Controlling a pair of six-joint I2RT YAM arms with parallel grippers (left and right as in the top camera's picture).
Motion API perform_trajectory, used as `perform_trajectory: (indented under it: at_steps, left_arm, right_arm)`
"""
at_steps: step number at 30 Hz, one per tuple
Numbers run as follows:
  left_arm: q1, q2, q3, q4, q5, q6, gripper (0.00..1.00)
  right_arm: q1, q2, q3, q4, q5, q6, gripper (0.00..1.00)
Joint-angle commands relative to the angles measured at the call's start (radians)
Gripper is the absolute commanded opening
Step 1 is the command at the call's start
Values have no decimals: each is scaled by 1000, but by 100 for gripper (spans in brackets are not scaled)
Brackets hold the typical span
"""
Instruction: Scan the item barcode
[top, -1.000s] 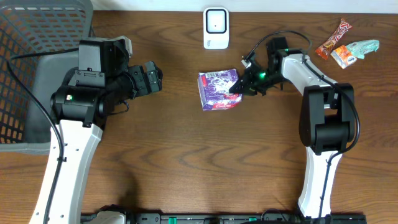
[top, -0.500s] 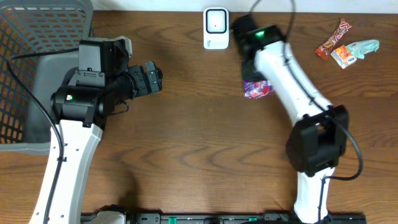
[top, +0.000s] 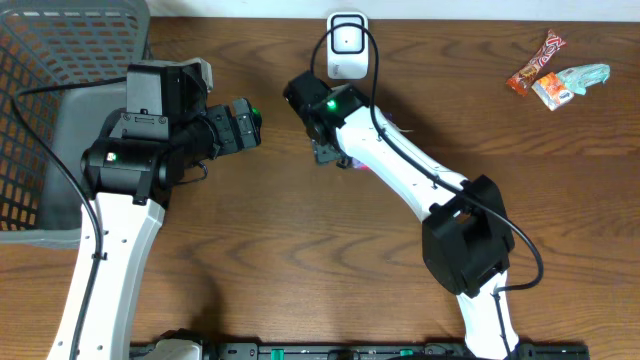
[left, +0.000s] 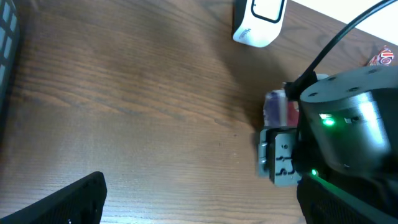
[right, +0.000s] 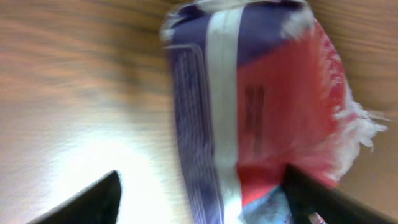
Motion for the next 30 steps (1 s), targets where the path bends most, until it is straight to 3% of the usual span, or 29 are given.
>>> perform_trajectory:
  at_steps: [1, 3, 5, 9, 13, 17, 22, 24, 26, 28, 29, 30]
  left_arm:
    - [3, -9, 0, -1, -6, 10, 98]
    - [3, -9, 0, -1, -6, 10, 98]
    - [3, -9, 0, -1, -6, 10, 98]
    - [3, -9, 0, -1, -6, 10, 98]
    - [3, -9, 0, -1, -6, 10, 98]
    - [3, -9, 0, -1, -6, 10, 98]
    - [3, -9, 0, -1, -6, 10, 98]
    - [3, -9, 0, -1, -6, 10, 98]
    - [3, -9, 0, -1, -6, 10, 98]
    - [3, -9, 0, -1, -6, 10, 98]
    - [3, -9, 0, -1, -6, 10, 98]
    - [3, -9, 0, -1, -6, 10, 98]
  right_arm:
    - [-47, -5, 164, -55, -63, -12, 75]
    - [-100, -5, 271, -117, -68, -46, 69]
    - [-154, -5, 322, -150, -87, -82, 69]
    - [-285, -4, 320, -195, -327, -238, 64]
    - [-385, -1, 192, -166, -616, -368, 66]
    - [-426, -1, -2, 5, -866, -415, 68]
    - [-420, -1, -220, 210, -903, -362, 76]
    - [-411, -1, -290, 273, -904, -346, 74]
    - [-404, -1, -346, 324, -904, -315, 56]
    - [-403, -1, -367, 353, -904, -273, 15]
    - [-403, -1, -366, 365, -904, -255, 2]
    - [-405, -2, -362, 379, -905, -231, 1]
